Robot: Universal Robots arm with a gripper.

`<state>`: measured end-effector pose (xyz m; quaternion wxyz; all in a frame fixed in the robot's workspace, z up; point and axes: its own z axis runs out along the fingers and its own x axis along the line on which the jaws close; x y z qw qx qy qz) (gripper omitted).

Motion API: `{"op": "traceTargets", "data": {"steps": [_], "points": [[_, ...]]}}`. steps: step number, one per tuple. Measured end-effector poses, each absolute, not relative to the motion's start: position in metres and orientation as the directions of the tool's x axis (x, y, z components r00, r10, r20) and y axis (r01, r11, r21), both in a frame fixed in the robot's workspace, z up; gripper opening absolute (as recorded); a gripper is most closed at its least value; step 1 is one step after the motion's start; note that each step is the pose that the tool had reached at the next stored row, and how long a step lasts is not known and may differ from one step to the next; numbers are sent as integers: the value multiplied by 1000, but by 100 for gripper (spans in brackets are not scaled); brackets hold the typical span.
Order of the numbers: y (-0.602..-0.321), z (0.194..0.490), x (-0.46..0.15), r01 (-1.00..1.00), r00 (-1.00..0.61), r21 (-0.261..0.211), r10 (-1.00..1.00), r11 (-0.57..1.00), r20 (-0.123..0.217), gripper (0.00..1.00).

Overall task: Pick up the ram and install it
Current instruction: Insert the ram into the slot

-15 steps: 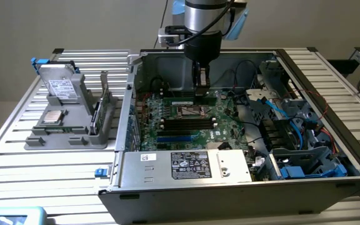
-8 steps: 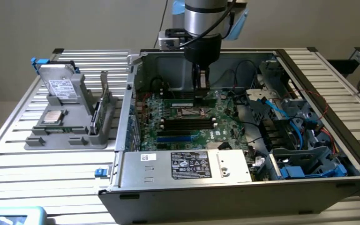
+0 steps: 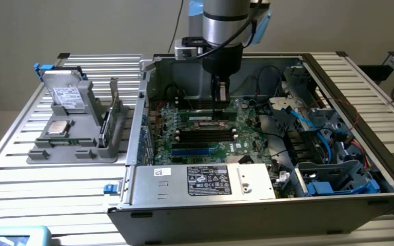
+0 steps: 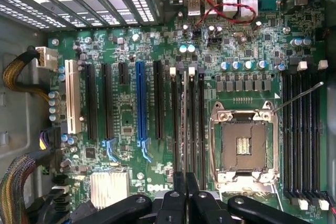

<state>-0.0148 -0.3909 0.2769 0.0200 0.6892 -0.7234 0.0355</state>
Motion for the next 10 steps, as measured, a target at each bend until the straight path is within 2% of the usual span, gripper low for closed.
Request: {"op": "traceTargets", "data": {"steps": [10], "points": [[-392,260,-15,-999,-49,-24,-996,47,78,12]]}}
